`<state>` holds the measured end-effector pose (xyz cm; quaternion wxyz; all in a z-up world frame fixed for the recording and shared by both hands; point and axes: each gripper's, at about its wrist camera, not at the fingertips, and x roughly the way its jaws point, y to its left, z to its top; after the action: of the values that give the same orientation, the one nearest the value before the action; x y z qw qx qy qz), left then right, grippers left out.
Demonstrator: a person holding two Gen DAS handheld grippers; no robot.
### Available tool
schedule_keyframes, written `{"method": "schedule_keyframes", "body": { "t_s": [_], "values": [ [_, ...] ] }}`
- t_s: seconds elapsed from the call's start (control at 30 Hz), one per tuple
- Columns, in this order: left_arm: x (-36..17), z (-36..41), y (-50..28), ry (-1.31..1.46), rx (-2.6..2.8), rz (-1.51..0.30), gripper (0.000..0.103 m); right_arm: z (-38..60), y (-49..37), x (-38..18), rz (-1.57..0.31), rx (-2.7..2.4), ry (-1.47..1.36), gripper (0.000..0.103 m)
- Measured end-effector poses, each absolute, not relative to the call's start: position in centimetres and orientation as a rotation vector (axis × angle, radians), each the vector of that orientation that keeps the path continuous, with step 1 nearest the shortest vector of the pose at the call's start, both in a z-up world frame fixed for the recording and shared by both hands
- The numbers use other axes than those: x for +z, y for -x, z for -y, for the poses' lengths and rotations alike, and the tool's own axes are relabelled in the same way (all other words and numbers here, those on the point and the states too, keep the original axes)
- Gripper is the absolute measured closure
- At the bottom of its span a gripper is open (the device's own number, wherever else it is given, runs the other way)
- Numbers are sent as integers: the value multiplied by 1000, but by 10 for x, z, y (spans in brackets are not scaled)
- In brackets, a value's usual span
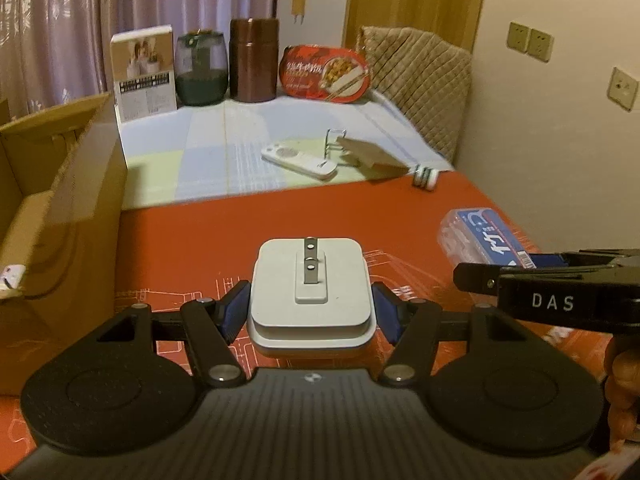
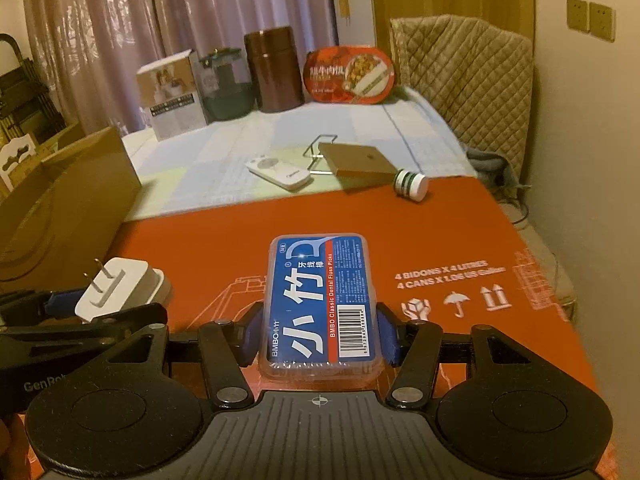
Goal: Organize rigid objects
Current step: 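Lift the plug adapter and toothpick box and carry both toward the cardboard box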
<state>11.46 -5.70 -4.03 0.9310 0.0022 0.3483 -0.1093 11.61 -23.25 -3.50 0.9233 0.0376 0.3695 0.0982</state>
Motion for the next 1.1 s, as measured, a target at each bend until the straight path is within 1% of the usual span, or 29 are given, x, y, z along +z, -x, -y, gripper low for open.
{"method": "schedule_keyframes", "body": {
  "t_s": [0.3, 0.63, 1.1],
  "values": [
    [12, 37, -79, 26, -197, -690, 43, 221, -80, 15, -738, 236, -87, 50],
    [56, -8, -66, 30, -130, -654, 43, 186, -83, 71, -665, 298, -49, 50],
    [91, -76, -63, 53, -27, -615, 43, 121, -104, 88, -663, 427, -15, 50]
  ]
}}
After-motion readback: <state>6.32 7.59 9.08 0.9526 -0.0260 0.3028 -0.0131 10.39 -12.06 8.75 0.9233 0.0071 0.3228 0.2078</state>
